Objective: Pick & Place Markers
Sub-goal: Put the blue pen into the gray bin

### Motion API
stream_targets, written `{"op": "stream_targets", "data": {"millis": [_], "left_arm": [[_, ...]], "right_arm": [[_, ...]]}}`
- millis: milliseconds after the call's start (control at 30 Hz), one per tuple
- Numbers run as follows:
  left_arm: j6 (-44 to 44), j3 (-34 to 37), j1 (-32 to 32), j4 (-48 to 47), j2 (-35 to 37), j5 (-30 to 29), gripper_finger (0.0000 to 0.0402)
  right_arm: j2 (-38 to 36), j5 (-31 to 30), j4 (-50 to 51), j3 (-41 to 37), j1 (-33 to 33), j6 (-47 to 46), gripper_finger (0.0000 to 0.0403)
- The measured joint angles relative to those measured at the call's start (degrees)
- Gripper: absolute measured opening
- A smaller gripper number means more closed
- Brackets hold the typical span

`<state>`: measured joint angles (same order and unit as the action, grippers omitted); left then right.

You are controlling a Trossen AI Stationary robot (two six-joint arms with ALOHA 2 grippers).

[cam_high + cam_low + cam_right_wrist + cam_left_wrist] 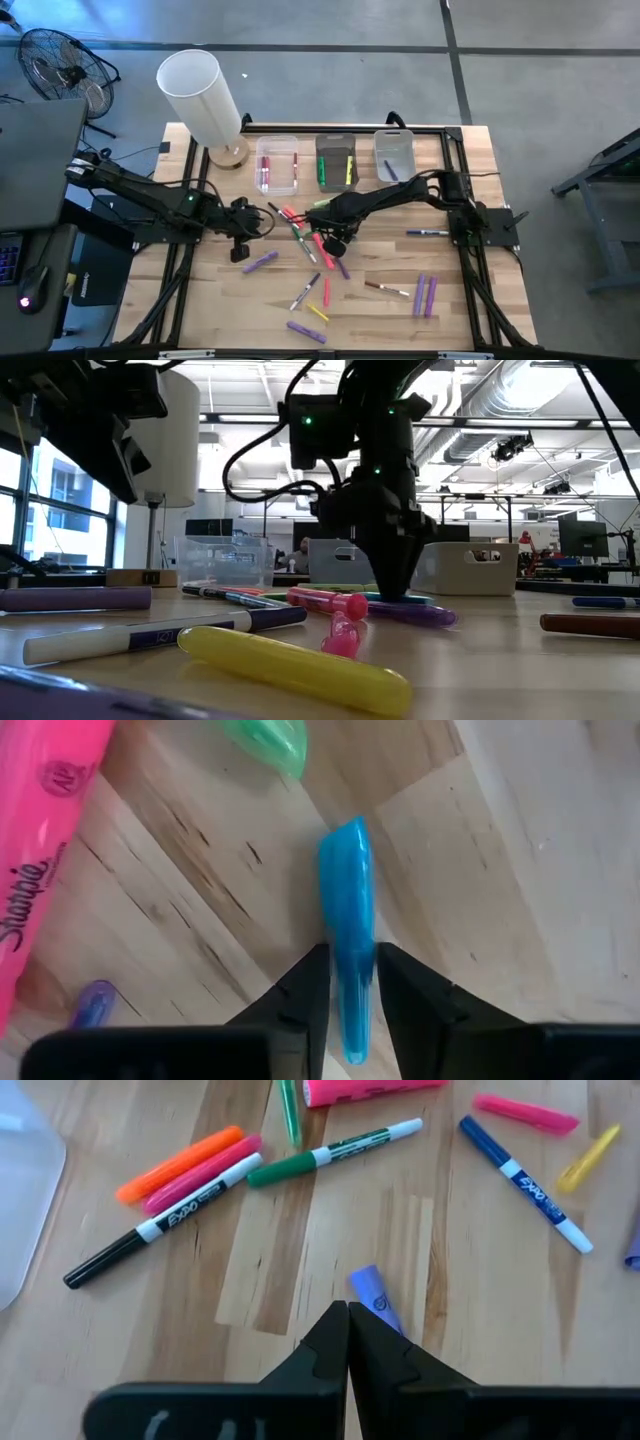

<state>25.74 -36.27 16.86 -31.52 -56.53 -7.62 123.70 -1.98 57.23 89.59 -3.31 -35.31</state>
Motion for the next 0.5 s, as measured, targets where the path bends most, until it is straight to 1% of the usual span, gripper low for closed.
{"op": "stream_targets", "data": {"millis": [67, 200, 267, 367, 500], "left_arm": [[0.0, 0.0, 0.0, -0.1, 0.0, 0.0, 0.0], [-0.1, 0.0, 0.0, -0.4, 0.0, 0.0, 0.0], [0.0, 0.0, 0.0, -0.5, 0.0, 0.1, 0.0], [0.3, 0.0, 0.0, -1.0, 0.0, 1.1, 0.0], [1.6, 0.0, 0.0, -1.7, 0.0, 1.3, 0.0]], "right_arm": [[0.8, 0.0, -0.1, 0.1, 0.0, -0.2, 0.0065], [0.7, 0.7, -1.0, 0.1, -0.3, -0.2, 0.0027], [-0.4, 0.9, -1.0, 0.0, -0.7, -0.2, 0.0025], [-3.7, -0.1, 0.0, -0.3, -1.5, -0.6, 0.0025], [-11.8, -0.5, 0.2, -0.1, -2.2, 0.4, 0.0027]]}}
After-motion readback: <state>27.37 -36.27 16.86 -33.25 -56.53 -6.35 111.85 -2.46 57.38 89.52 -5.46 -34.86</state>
